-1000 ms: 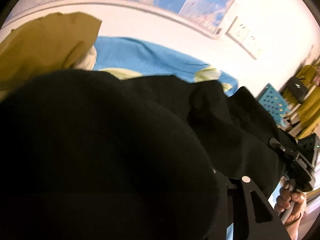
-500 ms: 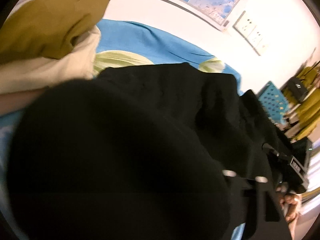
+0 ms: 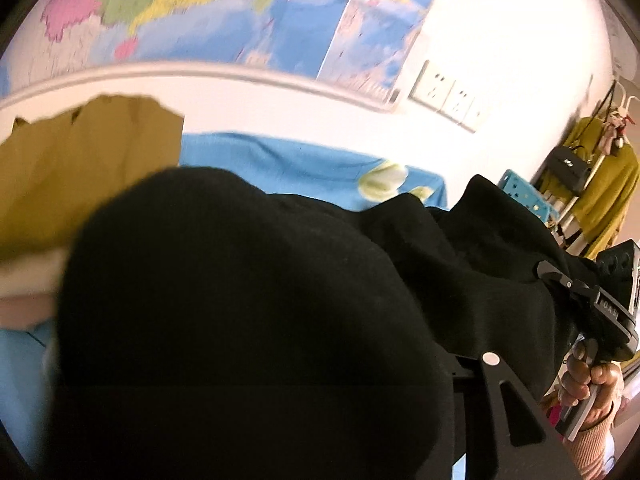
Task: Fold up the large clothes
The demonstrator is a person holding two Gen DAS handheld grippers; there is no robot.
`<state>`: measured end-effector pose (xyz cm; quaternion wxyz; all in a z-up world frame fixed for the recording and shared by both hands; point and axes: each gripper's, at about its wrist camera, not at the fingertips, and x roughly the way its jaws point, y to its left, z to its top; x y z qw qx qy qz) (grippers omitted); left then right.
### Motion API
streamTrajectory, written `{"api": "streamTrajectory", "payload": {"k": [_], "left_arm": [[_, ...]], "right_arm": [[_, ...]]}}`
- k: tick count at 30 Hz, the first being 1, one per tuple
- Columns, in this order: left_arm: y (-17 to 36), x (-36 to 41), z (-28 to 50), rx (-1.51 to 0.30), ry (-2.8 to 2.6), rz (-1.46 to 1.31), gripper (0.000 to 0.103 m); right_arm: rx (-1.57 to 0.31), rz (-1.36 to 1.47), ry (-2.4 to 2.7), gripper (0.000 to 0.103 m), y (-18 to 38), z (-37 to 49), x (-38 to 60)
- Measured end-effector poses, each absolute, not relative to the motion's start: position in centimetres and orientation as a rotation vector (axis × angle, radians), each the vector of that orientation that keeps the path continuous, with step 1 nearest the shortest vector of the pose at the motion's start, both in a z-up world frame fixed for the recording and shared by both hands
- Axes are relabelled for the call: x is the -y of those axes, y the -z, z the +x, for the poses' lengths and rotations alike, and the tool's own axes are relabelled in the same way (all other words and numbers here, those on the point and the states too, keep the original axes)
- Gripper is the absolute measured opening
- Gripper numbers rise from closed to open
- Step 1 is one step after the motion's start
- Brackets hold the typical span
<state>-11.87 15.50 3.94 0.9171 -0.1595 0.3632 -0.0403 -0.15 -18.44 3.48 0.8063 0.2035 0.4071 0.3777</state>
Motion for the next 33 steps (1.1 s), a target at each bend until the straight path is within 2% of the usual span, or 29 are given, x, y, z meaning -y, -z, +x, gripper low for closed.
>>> {"api": "streamTrajectory", "payload": {"k": [17,33], "left_arm": [[-12.1,-16.9,-13.3,-0.568,0.054,-0.245,0.041],[-21.1,-25.0,-14.1,-0.424,-0.139,-0.182,0.041]], "right_arm": [[-0.72,0.381,-0.94,0.024,-12.1,1.4,13.1],[-0.603,0.346,-1.093,0.024,-18.3,5.8,2.3]]}}
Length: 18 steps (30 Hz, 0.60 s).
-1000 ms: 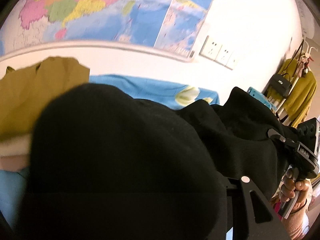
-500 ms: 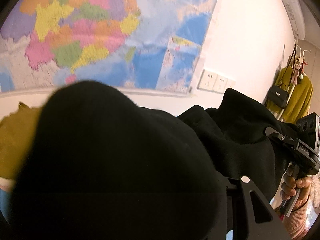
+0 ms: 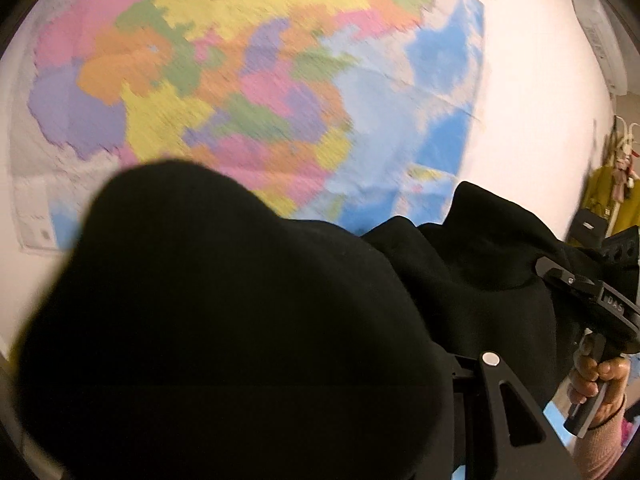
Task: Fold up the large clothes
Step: 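Lift the folded black shirt with both tools toward the clothes stack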
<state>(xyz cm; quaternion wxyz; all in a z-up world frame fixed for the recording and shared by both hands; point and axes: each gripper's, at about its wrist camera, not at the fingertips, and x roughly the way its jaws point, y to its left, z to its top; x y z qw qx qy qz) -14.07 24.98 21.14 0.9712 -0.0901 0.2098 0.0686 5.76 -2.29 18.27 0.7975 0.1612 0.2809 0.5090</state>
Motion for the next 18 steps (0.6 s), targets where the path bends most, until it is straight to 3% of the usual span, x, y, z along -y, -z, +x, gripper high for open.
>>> {"api": "streamTrajectory", "payload": {"k": [18], "left_arm": [[-24.1,-41.5,-14.8,-0.378,-0.561,-0.125,0.041]], "right_arm": [[-0.532,0.256,-1.307,0.024,-18.9,6.6,-19.4]]}}
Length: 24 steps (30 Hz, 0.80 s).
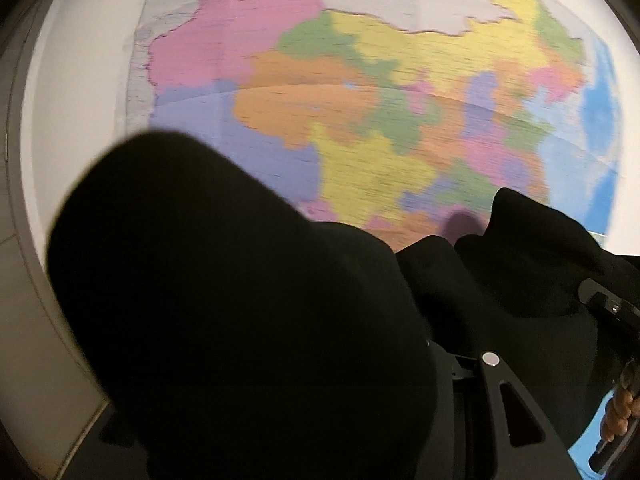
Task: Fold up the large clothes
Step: 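Lift the folded black shirt with both tools toward the clothes stack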
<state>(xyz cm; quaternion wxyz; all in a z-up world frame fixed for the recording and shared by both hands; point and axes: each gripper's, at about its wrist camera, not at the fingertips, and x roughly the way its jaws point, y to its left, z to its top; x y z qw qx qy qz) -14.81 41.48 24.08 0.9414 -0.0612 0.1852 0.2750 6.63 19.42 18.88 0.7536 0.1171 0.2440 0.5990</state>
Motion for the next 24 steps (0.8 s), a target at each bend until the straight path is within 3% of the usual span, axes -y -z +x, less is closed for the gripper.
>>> {"api": "streamTrajectory", "payload": {"k": [4,7,11,14,18,22,24], "left_arm": [[-24.1,-46.8,-14.2,-0.373,-0.649,-0.124,0.041],[-21.1,-51.4,-14.1,-0.394,-0.731,-0.167,0.042],[-12.5,-57.9,-14.1,-0.549,-0.797,-0.315,0.042],[-5.7,-61.7,-14.9,-0.68,-0.812,-0.482,0.043],[-3.8,-63.0,-17.1,-0.648,-0.801,-0.539,0.06],[-4.6,-63.0,-18.3,-0.637,-0.78,-0.56,0.066],[-4.7,-63.1,-18.4,-0.648,-0.773,-0.563,0.066]], "right_arm": [[-0.499,0.217,-1.348,0.024,-17.4,5.5,-24.8],[-0.534,0.172,-1.38,0.024,-14.1,4.5,-27.8],[-0.814,0.104,-1.415,0.027,-5.3,3.1,-31.7],[-0.975,0.084,-1.395,0.036,-0.5,2.6,-31.8],[-1.012,0.185,-1.44,0.054,-1.1,3.9,-28.9],[-1.036,0.308,-1.416,0.06,-1.9,6.4,-24.5],[-1.062,0.339,-1.412,0.056,-1.6,7.2,-24.3]]}}
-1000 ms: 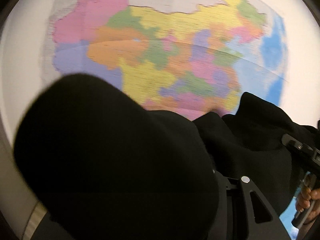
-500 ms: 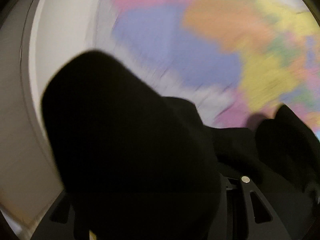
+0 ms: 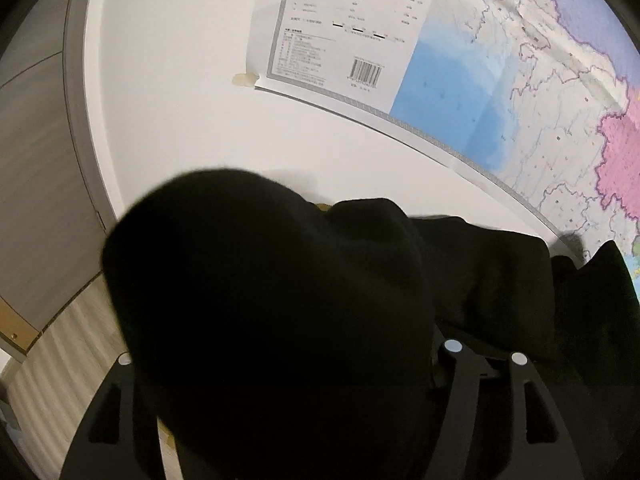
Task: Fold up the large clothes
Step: 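Lift the folded black shirt with both tools toward the clothes stack, then lower the black shirt onto the mustard shirt with both tools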
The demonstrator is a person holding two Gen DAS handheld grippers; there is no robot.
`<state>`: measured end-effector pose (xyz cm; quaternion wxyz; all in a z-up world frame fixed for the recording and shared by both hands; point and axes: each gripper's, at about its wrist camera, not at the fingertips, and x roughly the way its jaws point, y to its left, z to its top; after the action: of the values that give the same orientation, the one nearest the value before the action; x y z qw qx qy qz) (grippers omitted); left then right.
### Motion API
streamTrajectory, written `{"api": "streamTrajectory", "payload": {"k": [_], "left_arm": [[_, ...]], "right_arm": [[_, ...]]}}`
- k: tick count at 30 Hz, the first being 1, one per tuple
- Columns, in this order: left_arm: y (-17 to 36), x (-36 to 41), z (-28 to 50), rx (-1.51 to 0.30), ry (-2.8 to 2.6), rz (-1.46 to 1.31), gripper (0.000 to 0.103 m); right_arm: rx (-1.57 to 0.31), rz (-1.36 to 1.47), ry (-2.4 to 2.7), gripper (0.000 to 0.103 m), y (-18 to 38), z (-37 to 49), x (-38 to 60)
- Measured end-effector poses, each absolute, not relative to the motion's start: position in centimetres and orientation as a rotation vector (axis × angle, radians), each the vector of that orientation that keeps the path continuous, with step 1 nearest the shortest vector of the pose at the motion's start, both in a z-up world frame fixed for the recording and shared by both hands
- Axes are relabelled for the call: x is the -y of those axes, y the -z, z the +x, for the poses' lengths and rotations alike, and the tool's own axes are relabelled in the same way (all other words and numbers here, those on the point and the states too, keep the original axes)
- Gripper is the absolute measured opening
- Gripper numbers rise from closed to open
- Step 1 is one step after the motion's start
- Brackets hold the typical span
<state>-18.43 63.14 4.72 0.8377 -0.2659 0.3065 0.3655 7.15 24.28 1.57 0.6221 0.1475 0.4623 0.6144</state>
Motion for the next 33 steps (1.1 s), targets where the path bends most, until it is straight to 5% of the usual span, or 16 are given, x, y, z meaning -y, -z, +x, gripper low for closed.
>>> {"api": "streamTrajectory", "payload": {"k": [3,8,12,17,28,33], "left_arm": [[-5.4,-63.1,-17.3,-0.653,-0.777,-0.531,0.059],[-7.5,-63.5,-17.7,-0.545,-0.745,-0.547,0.052],[-4.8,-64.2,-16.3,-0.661,-0.831,-0.491,0.065],[-4.6,-63.9,-17.7,-0.645,-0.86,-0.495,0.084],[-11.5,-54.7,-24.1,-0.435,-0.836,-0.286,0.091],[-10.8,-50.0,-21.3,-0.476,-0.708,-0.223,0.092]], "right_arm": [[-1.011,0.314,-1.406,0.022,-2.7,7.4,-24.2],[-0.714,0.261,-1.36,0.017,-7.2,5.8,-21.2],[-1.018,0.185,-1.308,0.024,-0.6,6.4,-22.0],[-1.013,0.183,-1.324,0.036,-0.4,5.4,-20.7],[-0.707,0.001,-1.257,0.061,-8.8,4.1,-17.4],[-0.754,-0.038,-1.273,0.057,-8.1,5.1,-22.4]]}}
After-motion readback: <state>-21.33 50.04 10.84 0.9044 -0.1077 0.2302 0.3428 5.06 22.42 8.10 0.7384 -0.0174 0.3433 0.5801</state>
